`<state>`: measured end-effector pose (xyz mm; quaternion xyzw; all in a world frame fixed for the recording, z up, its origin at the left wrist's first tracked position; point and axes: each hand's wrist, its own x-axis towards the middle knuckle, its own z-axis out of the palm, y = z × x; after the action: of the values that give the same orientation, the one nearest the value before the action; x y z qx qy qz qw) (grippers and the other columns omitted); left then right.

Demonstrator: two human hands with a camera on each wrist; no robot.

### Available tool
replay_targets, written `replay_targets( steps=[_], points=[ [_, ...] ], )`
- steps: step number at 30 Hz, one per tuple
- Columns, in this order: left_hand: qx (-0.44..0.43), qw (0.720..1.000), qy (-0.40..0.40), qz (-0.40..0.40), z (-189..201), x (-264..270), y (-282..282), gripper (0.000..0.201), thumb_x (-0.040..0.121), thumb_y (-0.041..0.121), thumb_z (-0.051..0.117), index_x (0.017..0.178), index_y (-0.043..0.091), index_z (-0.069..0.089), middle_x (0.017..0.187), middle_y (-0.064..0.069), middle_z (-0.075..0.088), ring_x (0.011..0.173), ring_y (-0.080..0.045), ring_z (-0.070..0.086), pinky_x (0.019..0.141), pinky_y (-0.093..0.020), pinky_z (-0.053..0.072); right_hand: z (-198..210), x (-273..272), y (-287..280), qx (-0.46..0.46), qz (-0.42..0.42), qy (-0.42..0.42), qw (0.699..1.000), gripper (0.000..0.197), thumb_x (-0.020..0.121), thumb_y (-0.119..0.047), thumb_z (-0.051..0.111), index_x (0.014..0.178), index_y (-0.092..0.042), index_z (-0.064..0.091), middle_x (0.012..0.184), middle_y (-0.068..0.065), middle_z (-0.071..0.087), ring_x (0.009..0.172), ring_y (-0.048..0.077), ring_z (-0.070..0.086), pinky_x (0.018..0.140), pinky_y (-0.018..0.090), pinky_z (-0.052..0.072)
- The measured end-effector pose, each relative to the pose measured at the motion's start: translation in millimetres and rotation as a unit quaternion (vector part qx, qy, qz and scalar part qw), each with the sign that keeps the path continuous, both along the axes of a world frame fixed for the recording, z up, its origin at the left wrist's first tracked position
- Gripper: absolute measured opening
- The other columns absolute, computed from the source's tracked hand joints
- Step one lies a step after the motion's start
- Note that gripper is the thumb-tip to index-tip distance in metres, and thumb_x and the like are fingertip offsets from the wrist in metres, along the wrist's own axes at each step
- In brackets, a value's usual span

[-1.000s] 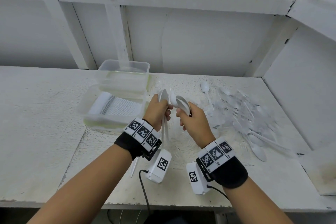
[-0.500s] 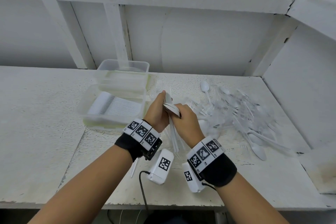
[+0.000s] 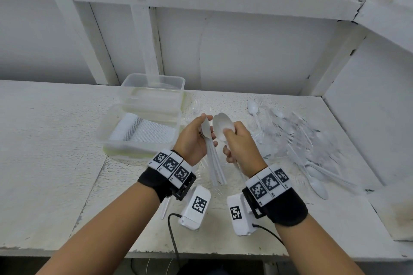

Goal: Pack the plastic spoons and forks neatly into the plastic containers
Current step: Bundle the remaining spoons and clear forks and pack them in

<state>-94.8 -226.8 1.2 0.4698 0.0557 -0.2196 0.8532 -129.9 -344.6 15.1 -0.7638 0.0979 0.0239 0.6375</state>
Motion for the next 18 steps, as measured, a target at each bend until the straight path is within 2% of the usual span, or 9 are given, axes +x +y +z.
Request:
replay_targets(
  steps=[1,3,5,7,10,12,15,18],
  points=[
    [-0.019,1.0,-0.012,-0.009,1.7,-1.9,-0.2,0.028,0.099,0.033,0.035,0.091,0.013,0.054,0.079,-0.005,0.055,0.067,-0.016,0.052,0.057,-0.026,0.043,-2.2,1.3,-0.2,-0.008,-0.011,-0.005,1.0,0.012,0.094,-0.015,0.043,0.082,-0.013,0.045,0.069,0.003,0.049,0.052,0.012,0.046,0.04,0.021,0.036],
    [-0.037,0.998,-0.038,-0.025,3.0,-4.2,-0.3,0.03,0.098,0.035,0.037,0.092,0.011,0.054,0.082,-0.008,0.058,0.07,-0.02,0.056,0.058,-0.027,0.048,-7.4,2.9,0.5,-0.034,-0.027,-0.025,0.999,0.017,0.092,-0.017,0.051,0.075,-0.014,0.05,0.071,0.006,0.057,0.063,0.017,0.057,0.051,0.028,0.048],
    [-0.018,0.997,-0.066,-0.037,1.9,-5.7,-0.3,0.029,0.094,0.036,0.047,0.096,0.008,0.052,0.084,-0.01,0.059,0.076,-0.022,0.06,0.064,-0.029,0.052,-11.8,3.6,3.3,-0.042,-0.041,-0.04,0.997,0.019,0.089,-0.02,0.058,0.072,-0.016,0.051,0.073,0.005,0.058,0.07,0.02,0.059,0.064,0.033,0.05],
    [0.011,0.996,-0.084,-0.034,0.3,-6.7,-1.4,0.023,0.091,0.028,0.053,0.098,0.007,0.05,0.083,-0.008,0.057,0.08,-0.021,0.06,0.068,-0.028,0.052,-14.8,3.9,6.1,-0.049,-0.042,-0.049,0.997,0.021,0.087,-0.022,0.062,0.071,-0.017,0.05,0.068,-0.002,0.054,0.063,0.011,0.052,0.059,0.024,0.043],
    [0.028,0.996,-0.079,-0.001,0.2,-9.1,-4.2,0.007,0.096,0.008,0.046,0.101,0.007,0.05,0.084,-0.006,0.056,0.079,-0.018,0.058,0.066,-0.022,0.052,-15.9,4.3,9.7,-0.053,-0.039,-0.052,0.996,0.023,0.084,-0.026,0.067,0.073,-0.016,0.05,0.068,-0.006,0.051,0.06,0.004,0.047,0.055,0.015,0.035],
    [0.028,0.997,-0.071,0.024,0.6,-10.1,-4.8,0.015,0.094,-0.001,0.042,0.1,0.009,0.052,0.086,-0.009,0.055,0.077,-0.018,0.058,0.064,-0.022,0.053,-16.8,4.5,11.0,-0.057,-0.034,-0.048,0.997,0.027,0.082,-0.029,0.069,0.076,-0.017,0.046,0.072,-0.006,0.048,0.063,0.005,0.045,0.056,0.015,0.035],
    [0.015,0.997,-0.062,0.036,1.5,-11.2,-4.0,0.019,0.093,-0.005,0.039,0.1,0.008,0.051,0.085,-0.014,0.055,0.069,-0.018,0.061,0.062,-0.024,0.055,-15.3,4.7,12.5,-0.069,-0.027,-0.045,0.996,0.032,0.08,-0.031,0.071,0.083,-0.017,0.042,0.076,-0.006,0.045,0.066,0.006,0.044,0.057,0.016,0.035],
    [0.022,0.997,-0.048,0.052,4.0,-9.7,-0.6,0.023,0.092,-0.006,0.036,0.101,0.009,0.05,0.082,-0.015,0.058,0.062,-0.017,0.064,0.065,-0.029,0.054,-9.9,3.0,13.8,-0.086,0.005,-0.038,0.996,0.036,0.084,-0.034,0.066,0.1,-0.015,0.04,0.083,-0.005,0.05,0.072,0.003,0.05,0.055,0.008,0.039]
  ],
)
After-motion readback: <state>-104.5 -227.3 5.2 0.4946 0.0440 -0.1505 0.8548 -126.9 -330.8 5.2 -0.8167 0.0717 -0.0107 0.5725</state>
